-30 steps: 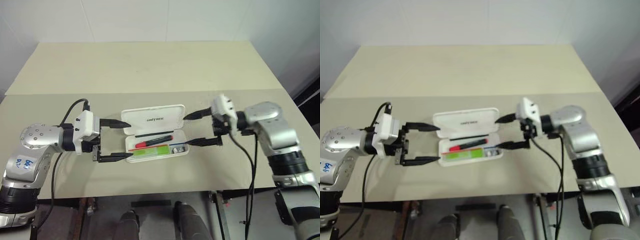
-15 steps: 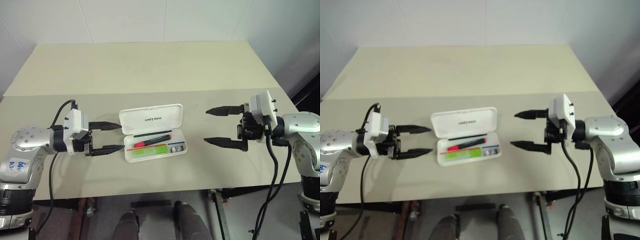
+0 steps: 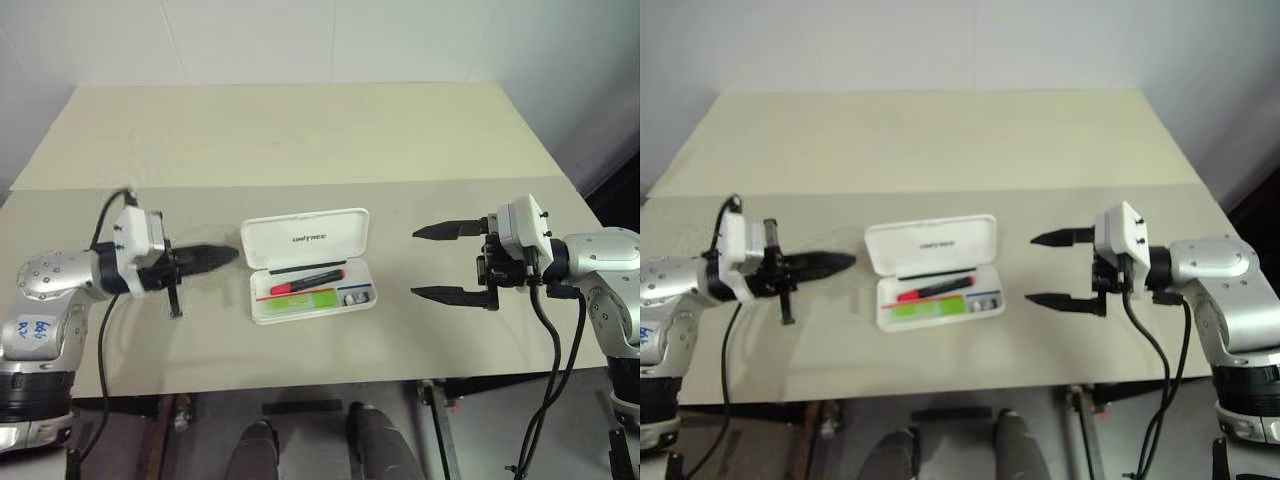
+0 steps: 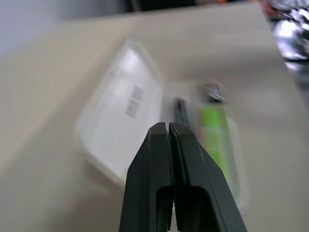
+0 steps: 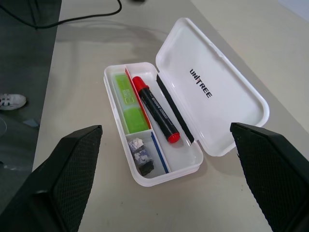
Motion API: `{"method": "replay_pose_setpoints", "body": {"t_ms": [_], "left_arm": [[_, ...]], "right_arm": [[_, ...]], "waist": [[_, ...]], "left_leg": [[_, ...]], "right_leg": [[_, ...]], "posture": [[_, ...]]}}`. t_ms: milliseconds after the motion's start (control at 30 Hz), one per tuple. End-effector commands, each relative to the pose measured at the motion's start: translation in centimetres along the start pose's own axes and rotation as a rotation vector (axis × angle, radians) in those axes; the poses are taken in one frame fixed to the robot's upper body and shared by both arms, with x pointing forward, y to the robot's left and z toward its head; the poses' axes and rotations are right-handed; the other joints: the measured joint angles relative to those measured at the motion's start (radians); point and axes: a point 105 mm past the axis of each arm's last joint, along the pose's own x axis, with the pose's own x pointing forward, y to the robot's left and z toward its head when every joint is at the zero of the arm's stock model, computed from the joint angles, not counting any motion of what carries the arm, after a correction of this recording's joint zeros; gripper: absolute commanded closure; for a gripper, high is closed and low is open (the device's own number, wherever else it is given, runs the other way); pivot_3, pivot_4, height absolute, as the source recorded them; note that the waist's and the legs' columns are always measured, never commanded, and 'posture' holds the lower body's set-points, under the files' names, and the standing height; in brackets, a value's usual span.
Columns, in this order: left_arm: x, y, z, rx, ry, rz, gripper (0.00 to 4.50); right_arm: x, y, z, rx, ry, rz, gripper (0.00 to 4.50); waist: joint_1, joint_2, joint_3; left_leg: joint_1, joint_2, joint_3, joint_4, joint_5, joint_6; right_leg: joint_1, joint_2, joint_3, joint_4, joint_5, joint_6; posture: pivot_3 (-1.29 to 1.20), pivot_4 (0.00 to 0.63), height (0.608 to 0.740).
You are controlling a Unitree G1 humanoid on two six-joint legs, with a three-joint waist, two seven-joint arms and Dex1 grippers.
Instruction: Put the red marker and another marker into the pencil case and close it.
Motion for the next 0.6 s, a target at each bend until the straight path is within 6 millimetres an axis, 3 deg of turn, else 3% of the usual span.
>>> {"method": "replay_pose_setpoints", "body": {"t_ms": [33, 167, 267, 400, 600], "left_arm": [[-0.7, 2.9, 1.3, 0.037, -0.048, 0.193, 4.48], [-0.4, 4.3, 1.3, 0.024, -0.05, 0.283, 4.48], [-0.1, 4.4, -0.1, 0.021, 0.033, 0.293, 4.48], [1.1, 3.1, -3.7, -0.079, 0.151, 0.232, 4.48], [2.3, 2.6, -4.8, -0.134, 0.17, 0.195, 4.48]], "right_arm": [[-0.3, -0.1, 0.2, -0.03, 0.016, -0.004, 0.0], [-0.1, -0.1, 0.1, -0.032, 0.014, -0.011, 0.0], [0.0, -0.1, 0.2, -0.033, 0.008, -0.015, 0.0], [0.2, -0.2, 0.6, -0.038, -0.002, -0.021, 0.0], [0.3, -0.1, 0.8, -0.041, -0.011, -0.03, 0.0]], "waist": [[0.008, 0.0, 0.0], [0.015, 0.0, 0.0], [0.016, 0.0, 0.0], [0.017, 0.0, 0.0], [0.017, 0.0, 0.0]], "left_leg": [[0.0, 0.0, 0.0, 0.0, 0.0, 0.0], [0.0, 0.0, 0.0, 0.0, 0.0, 0.0], [0.0, 0.0, 0.0, -0.001, 0.0, 0.0], [0.0, 0.0, 0.0, -0.001, 0.0, 0.0], [0.0, 0.0, 0.0, -0.001, 0.0, 0.0]], "right_leg": [[0.0, 0.0, 0.0, 0.0, 0.0, 0.0], [0.0, 0.0, 0.0, 0.0, 0.004, 0.008], [0.0, 0.0, 0.0, 0.0, 0.005, 0.009], [0.0, 0.0, 0.0, 0.0, 0.005, 0.009], [0.0, 0.0, 0.0, -0.001, 0.005, 0.009]], "posture": [[0.0, 0.15, 0.74], [0.0, 0.15, 0.74], [0.0, 0.15, 0.74], [0.0, 0.15, 0.74], [0.0, 0.15, 0.74]]}}
